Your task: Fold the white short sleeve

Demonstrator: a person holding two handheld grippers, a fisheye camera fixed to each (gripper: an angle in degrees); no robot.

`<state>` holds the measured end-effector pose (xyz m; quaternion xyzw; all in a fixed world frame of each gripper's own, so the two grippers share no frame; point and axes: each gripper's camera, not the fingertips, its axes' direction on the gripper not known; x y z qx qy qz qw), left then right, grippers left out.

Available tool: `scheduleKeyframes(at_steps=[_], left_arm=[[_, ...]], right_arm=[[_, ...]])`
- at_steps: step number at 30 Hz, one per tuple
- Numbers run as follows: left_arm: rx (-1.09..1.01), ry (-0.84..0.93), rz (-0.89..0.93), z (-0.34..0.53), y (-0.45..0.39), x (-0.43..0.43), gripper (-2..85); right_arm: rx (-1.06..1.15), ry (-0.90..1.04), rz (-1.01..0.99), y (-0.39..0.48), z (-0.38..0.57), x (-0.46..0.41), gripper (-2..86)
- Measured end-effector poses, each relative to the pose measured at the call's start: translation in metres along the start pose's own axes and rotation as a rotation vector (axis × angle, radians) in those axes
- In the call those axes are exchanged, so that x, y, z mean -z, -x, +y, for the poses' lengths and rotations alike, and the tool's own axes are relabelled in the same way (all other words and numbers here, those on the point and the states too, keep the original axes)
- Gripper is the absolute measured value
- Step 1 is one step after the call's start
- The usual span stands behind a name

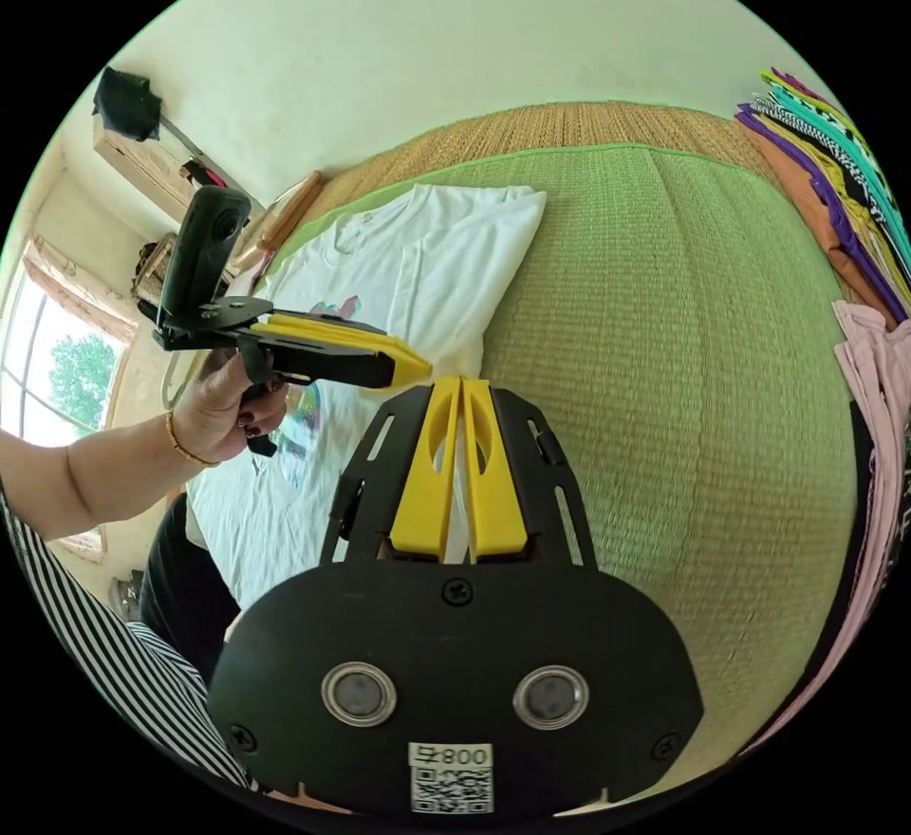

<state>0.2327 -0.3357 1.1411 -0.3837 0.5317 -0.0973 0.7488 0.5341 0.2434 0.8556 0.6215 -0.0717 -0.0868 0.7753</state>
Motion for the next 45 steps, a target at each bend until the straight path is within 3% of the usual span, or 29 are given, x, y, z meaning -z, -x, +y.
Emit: scheduleKeyframes(at_steps=[6,14,22,26,31,36,45], left_arm=[[-0.013,0.001,-0.003,0.036,0.001,0.012,0.1],[0.014,-0.004,-0.032,0.099,0.005,0.035,0.1],[0.129,-0.130,0.051,0.198,0.025,0.100,0.3],[0.305,-0.237,0.023,0.290,0.053,0.159,0.9],[0.687,-0.496,-0.048,0.433,0.100,0.237,4.2],[0.900,-0.681,-0.118,0.546,0.142,0.286,8.3],[0.894,-0.696,-0.122,0.618,0.183,0.303,7.8]], right_arm=[[0.021,-0.097,-0.003,0.019,0.001,0.004,0.2],[0.022,-0.022,0.075,0.044,-0.007,-0.031,0.1],[0.033,-0.030,0.123,0.081,-0.003,-0.041,0.1],[0.060,0.020,0.198,0.106,0.000,-0.048,0.1],[0.069,0.053,0.101,0.135,-0.003,-0.054,0.2],[0.205,0.148,-0.036,0.221,-0.030,-0.098,0.8],[0.543,0.264,-0.044,0.398,-0.093,-0.192,5.4]])
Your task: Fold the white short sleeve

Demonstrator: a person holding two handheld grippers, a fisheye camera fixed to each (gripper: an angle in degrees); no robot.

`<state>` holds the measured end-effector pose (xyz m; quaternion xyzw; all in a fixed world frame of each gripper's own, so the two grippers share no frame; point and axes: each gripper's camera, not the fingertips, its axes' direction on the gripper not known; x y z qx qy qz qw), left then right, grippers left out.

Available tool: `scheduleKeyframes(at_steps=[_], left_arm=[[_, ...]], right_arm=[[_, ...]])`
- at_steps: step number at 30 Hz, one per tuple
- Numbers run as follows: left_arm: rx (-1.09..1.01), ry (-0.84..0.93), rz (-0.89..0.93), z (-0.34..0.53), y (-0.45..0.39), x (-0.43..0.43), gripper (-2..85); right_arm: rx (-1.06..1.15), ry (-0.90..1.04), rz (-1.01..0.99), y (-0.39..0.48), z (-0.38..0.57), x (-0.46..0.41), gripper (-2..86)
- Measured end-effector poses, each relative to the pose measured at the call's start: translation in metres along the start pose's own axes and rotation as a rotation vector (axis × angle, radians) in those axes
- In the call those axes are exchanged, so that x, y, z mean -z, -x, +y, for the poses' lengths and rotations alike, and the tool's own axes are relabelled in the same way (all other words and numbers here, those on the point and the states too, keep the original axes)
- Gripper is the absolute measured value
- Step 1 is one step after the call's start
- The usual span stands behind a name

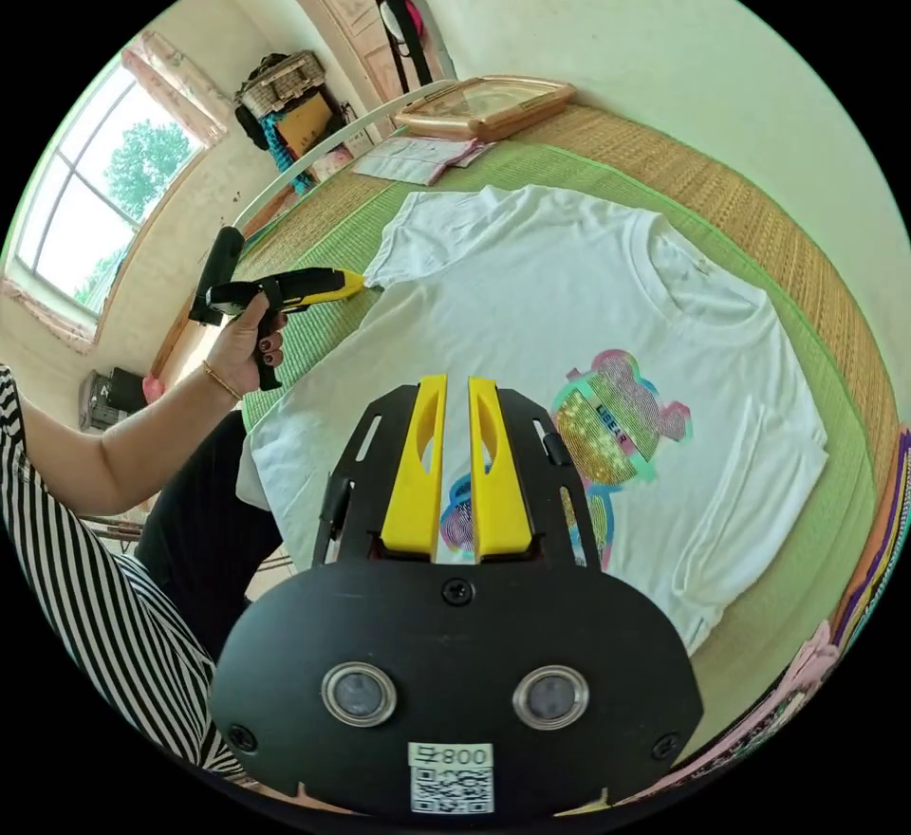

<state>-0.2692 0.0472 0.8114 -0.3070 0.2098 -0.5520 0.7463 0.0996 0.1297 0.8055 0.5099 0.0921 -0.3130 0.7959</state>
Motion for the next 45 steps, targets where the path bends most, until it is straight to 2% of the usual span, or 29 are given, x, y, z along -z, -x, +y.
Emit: scheduleKeyframes(at_steps=[6,14,19,21,26,32,38,45], left_arm=[[-0.033,-0.045,0.004,0.006,0.023,0.029,7.9],[-0.121,0.008,-0.041,-0.002,0.043,0.050,3.3],[-0.082,0.009,0.067,-0.004,0.068,0.062,2.3],[-0.086,-0.002,0.090,-0.004,0.073,0.070,4.5],[-0.174,-0.027,-0.018,-0.008,0.064,0.087,6.8],[-0.227,0.044,-0.151,-0.017,0.055,0.084,2.6],[-0.249,0.063,-0.121,-0.017,0.054,0.090,0.9],[-0.298,-0.033,-0.045,-0.016,0.047,0.107,0.6]], right_arm=[[0.136,0.007,0.035,0.048,-0.106,-0.040,6.7],[0.221,0.073,0.048,0.095,-0.234,-0.114,8.3],[0.265,0.139,0.108,0.119,-0.293,-0.161,9.0],[0.276,0.171,0.137,0.127,-0.315,-0.180,9.2],[0.269,0.217,0.190,0.132,-0.338,-0.207,8.3],[0.261,0.188,0.245,0.134,-0.348,-0.212,6.3],[0.263,0.188,0.274,0.124,-0.360,-0.213,1.6],[0.171,0.111,0.092,0.073,-0.364,-0.170,0.8]])
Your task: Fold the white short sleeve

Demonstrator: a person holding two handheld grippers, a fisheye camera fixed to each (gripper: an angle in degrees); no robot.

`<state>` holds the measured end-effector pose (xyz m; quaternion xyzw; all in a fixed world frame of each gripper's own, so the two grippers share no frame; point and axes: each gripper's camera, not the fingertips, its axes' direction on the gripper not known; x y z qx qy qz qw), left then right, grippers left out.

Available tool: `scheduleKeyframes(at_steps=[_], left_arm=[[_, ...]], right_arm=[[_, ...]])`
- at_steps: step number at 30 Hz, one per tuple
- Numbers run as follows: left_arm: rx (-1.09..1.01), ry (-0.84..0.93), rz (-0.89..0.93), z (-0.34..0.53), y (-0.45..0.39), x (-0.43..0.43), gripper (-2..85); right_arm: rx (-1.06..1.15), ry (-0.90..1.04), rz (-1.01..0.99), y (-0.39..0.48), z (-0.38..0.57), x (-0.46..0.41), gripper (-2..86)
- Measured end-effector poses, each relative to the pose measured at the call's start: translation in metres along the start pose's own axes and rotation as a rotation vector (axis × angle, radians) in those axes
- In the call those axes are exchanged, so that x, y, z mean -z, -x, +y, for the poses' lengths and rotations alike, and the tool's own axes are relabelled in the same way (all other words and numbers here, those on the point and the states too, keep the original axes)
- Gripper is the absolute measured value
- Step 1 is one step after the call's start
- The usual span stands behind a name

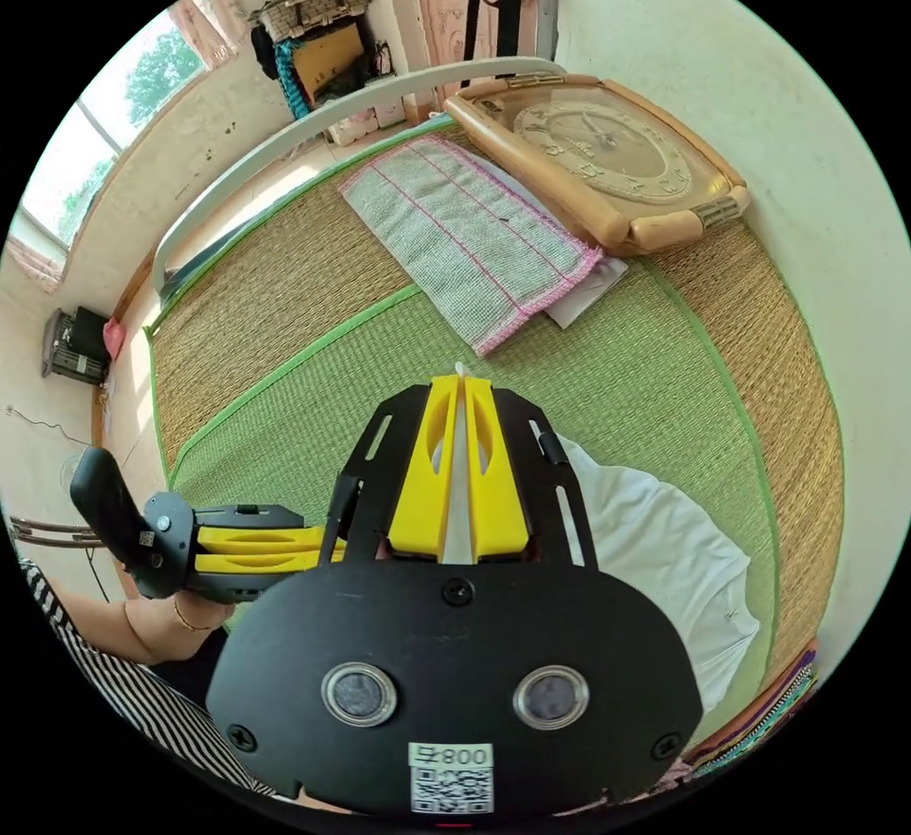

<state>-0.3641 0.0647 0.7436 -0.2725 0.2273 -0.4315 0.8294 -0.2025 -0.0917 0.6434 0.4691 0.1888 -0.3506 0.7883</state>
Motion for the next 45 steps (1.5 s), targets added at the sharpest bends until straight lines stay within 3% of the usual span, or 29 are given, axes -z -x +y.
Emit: scheduleKeyframes(at_steps=[7,15,30,36,39,41,45], left_arm=[[-0.148,-0.039,0.118,-0.007,-0.029,0.000,0.4],[-0.341,0.089,0.173,-0.018,-0.080,-0.027,0.5],[-0.349,0.294,0.267,-0.040,-0.105,-0.081,0.3],[-0.327,0.251,0.357,-0.050,-0.101,-0.083,0.2],[-0.289,0.190,0.380,-0.057,-0.094,-0.077,0.1],[-0.255,0.182,0.299,-0.059,-0.092,-0.078,0.1],[-0.251,0.313,0.198,-0.064,-0.098,-0.098,0.1]], right_arm=[[-0.132,-0.135,-0.118,-0.082,0.063,0.067,0.7],[-0.353,-0.140,-0.186,-0.164,0.167,0.080,0.7],[-0.504,-0.102,-0.286,-0.237,0.242,0.056,1.1],[-0.560,-0.116,-0.279,-0.252,0.263,0.063,0.9],[-0.568,-0.153,-0.263,-0.253,0.265,0.074,0.4],[-0.525,-0.182,-0.281,-0.248,0.258,0.080,0.3],[-0.357,-0.131,-0.263,-0.221,0.211,0.075,0.1]])
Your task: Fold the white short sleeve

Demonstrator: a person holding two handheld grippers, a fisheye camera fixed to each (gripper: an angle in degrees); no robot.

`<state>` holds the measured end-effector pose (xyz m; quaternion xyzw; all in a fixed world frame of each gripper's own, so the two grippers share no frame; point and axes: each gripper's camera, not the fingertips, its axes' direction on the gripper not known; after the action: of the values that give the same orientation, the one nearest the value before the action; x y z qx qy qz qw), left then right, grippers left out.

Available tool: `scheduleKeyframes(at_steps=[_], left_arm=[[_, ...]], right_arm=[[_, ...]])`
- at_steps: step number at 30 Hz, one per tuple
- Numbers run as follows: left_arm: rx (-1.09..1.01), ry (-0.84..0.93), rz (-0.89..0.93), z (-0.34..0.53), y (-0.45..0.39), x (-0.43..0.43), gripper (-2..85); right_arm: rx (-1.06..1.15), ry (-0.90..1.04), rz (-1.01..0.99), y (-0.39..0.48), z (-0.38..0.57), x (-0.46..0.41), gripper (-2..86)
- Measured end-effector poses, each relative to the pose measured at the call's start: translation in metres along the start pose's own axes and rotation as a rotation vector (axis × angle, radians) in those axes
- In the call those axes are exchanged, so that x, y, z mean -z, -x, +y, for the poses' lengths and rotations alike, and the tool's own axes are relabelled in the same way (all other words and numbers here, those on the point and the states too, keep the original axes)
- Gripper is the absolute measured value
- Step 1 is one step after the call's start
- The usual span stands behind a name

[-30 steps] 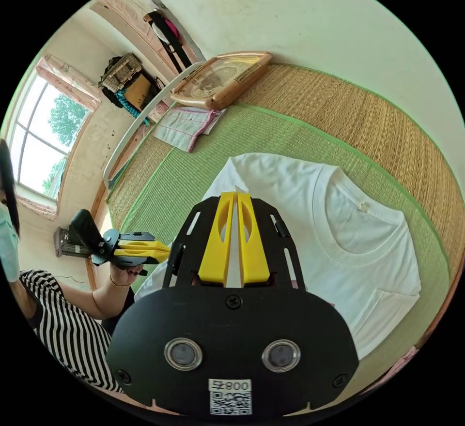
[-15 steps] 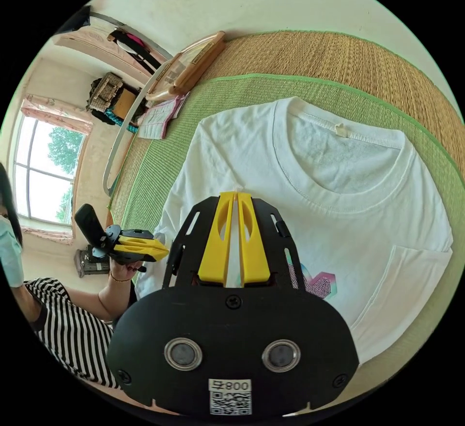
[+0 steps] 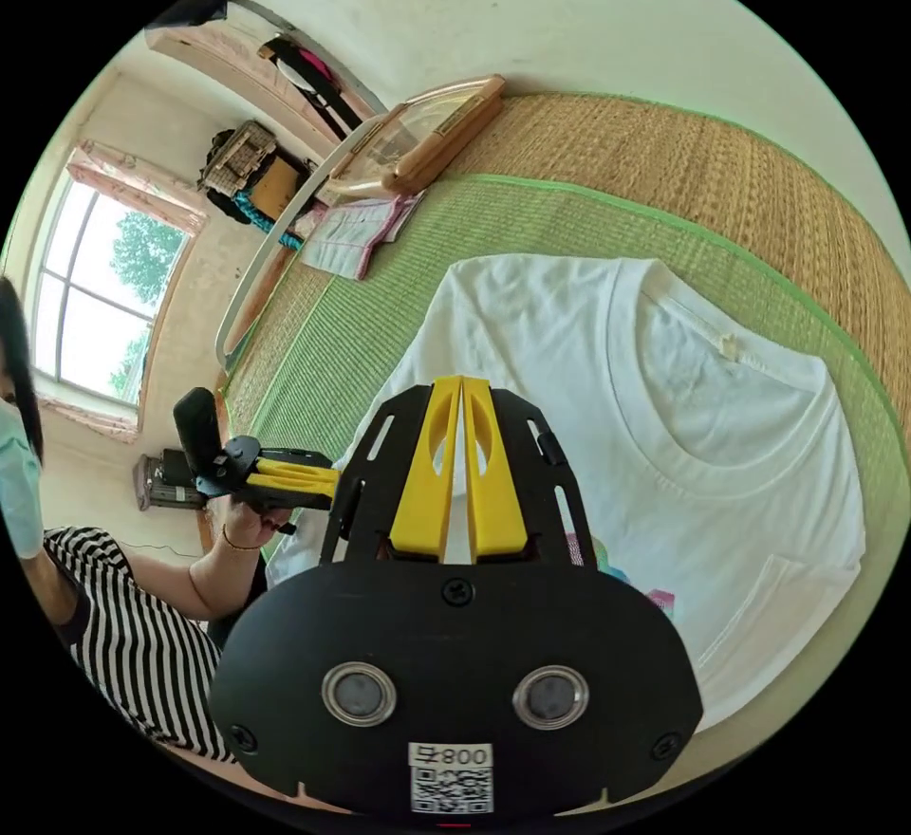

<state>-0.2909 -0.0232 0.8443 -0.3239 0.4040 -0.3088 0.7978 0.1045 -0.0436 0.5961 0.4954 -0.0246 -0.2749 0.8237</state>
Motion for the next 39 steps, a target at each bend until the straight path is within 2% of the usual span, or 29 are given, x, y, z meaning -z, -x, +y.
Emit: scheduleKeyframes(at_steps=[6,9,17,19,21,26,30,36,39], left_arm=[[-0.014,0.078,-0.025,-0.010,-0.004,-0.013,0.1],[-0.006,0.078,0.003,-0.012,-0.001,-0.015,0.0],[-0.005,-0.001,0.098,-0.011,0.003,-0.014,0.0],[0.005,0.006,0.068,-0.011,0.003,-0.016,0.1],[0.015,0.057,0.023,-0.011,0.004,-0.023,0.1],[0.012,0.041,0.034,-0.008,0.003,-0.025,0.1],[0.033,0.045,0.054,-0.003,0.007,-0.030,0.1],[0.038,0.036,0.053,0.006,0.006,-0.034,0.1],[0.051,0.030,0.068,0.012,0.009,-0.037,0.2]], right_arm=[[0.115,0.066,0.106,0.028,-0.043,-0.036,0.1],[0.133,0.114,0.178,0.029,-0.053,-0.054,0.1],[0.156,0.074,0.195,0.036,-0.042,-0.045,0.1],[0.157,0.100,0.197,0.035,-0.041,-0.049,0.1],[0.161,0.108,0.167,0.037,-0.030,-0.045,0.1],[0.186,0.048,0.101,0.051,0.029,-0.012,0.1],[0.169,0.133,0.113,0.052,0.083,-0.026,0.1],[0.151,0.075,0.054,0.049,0.094,-0.017,0.1],[0.189,0.051,0.136,0.057,0.086,-0.011,0.1]])
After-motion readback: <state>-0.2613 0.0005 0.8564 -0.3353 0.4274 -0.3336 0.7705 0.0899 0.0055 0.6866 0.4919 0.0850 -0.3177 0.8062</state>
